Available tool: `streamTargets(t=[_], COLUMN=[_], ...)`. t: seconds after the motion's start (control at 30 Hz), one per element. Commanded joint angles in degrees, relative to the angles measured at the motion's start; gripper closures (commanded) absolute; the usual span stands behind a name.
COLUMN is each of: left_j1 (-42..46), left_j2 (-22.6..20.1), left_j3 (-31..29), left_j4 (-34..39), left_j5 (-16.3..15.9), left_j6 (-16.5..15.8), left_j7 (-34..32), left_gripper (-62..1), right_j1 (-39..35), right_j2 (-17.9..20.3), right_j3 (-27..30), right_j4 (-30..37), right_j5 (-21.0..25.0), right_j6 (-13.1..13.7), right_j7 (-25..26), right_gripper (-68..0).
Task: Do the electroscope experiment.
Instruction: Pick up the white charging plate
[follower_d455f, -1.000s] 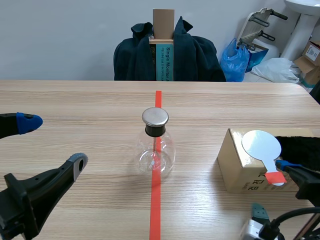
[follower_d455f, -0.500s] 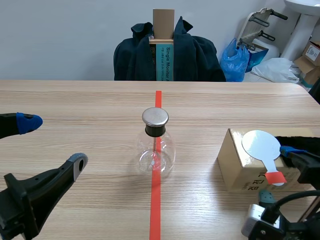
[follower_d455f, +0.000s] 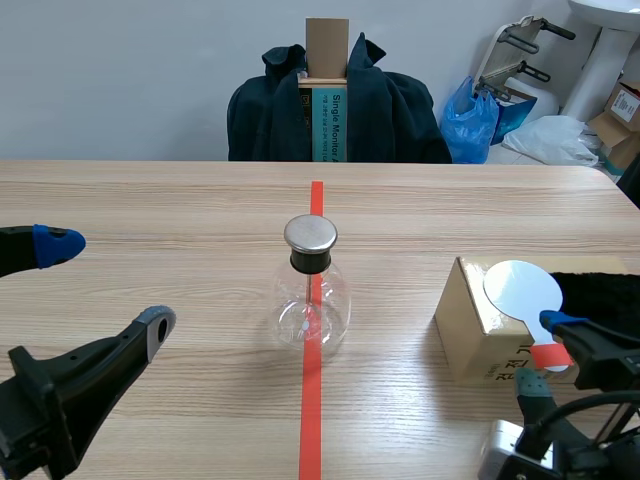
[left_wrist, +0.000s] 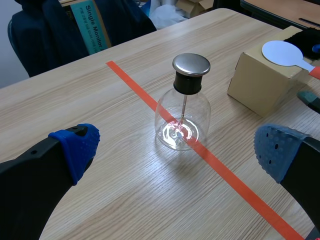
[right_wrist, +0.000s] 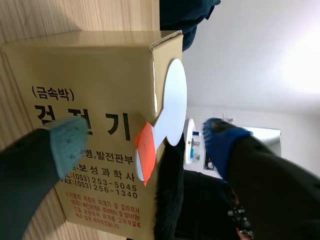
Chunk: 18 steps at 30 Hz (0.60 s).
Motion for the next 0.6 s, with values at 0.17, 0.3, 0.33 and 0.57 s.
streamTargets(t=[0.17,0.3,0.33,0.57], left_j1=[0.0,0.0,0.0,0.0], left_j2=[0.0,0.0,0.0,0.0], left_j3=[-0.3,-0.3,-0.3,-0.3], left_j4=[1.1,1.1,1.1,1.1], left_j5=[-0.5,-0.5,-0.5,-0.5], left_j6=[0.1,0.1,0.1,0.1], left_j7=[-0.8,-0.8,-0.8,-0.8], left_gripper=[-62.3,-62.3,-62.3,-62.3], right_j1=[0.4,0.4,0.4,0.4], right_j2=[0.8,0.8,0.8,0.8], right_j3=[0.5,0.5,0.5,0.5], right_j4=[0.9,0.9,0.9,0.9], right_j5=[-0.2,-0.2,-0.2,0.3], right_j6=[-0.9,-0.9,-0.9,-0.9], right_j7=[-1.7,-1.7,-1.7,-1.9], right_gripper=[-7.4,-0.8,-0.8,-0.8])
